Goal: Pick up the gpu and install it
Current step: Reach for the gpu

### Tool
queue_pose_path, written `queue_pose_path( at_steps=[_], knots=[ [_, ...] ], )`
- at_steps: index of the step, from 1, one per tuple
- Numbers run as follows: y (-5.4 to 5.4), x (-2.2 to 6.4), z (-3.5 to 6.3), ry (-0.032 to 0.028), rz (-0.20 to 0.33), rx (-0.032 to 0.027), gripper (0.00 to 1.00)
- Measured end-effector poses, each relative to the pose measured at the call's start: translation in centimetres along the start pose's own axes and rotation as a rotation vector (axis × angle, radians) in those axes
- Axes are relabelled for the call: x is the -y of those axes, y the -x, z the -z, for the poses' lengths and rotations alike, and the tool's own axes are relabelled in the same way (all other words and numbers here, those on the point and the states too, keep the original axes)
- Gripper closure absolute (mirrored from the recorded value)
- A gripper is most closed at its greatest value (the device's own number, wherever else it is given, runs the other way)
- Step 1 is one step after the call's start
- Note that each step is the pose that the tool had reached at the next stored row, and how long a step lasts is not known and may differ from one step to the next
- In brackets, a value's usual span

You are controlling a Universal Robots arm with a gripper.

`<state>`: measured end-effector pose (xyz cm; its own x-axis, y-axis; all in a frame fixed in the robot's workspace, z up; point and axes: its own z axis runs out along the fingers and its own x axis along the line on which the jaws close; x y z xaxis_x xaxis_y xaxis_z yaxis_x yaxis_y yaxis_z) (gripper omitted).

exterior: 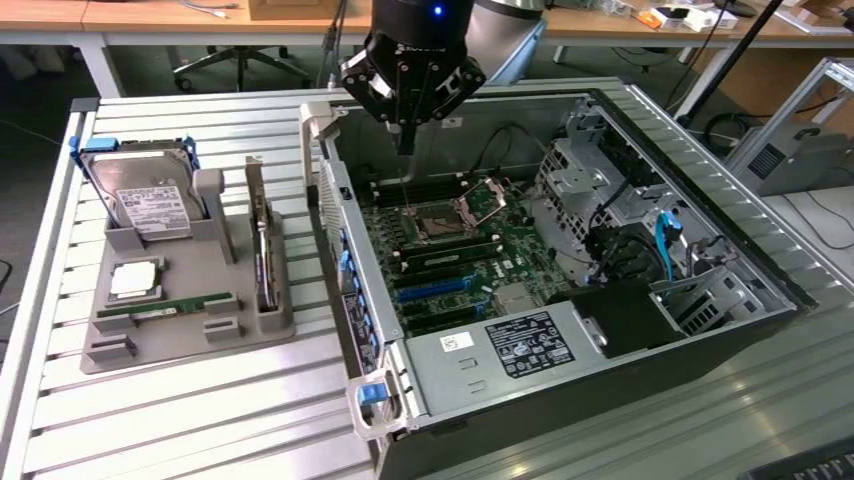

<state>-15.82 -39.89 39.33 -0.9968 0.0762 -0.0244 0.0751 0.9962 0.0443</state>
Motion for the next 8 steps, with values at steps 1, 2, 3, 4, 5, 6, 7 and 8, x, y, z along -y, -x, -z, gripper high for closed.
queue_pose_path(
  at_steps=[1, 2, 3, 4, 5, 6, 7, 8],
  knots=[
    [-0.1, 0.01, 0.0, 0.0001, 0.0, 0.0, 0.9],
    [-0.19, 0.02, 0.0, 0.0001, 0.0, 0.0001, 0.9],
    [-0.29, 0.02, 0.0, 0.0001, 0.0, 0.0001, 0.9],
    [-0.46, 0.03, 0.01, 0.0001, 0.0, 0.0, 0.9],
    [-0.53, 0.04, 0.01, 0.0, 0.0, 0.0, 0.9],
    [-0.57, 0.04, 0.02, 0.0, 0.0, 0.0, 0.9],
    [-0.65, 0.05, 0.01, 0.0001, 0.0, 0.0001, 0.9],
    [-0.72, 0.05, 0.01, 0.0001, 0.0, 0.0001, 0.9]
  ],
)
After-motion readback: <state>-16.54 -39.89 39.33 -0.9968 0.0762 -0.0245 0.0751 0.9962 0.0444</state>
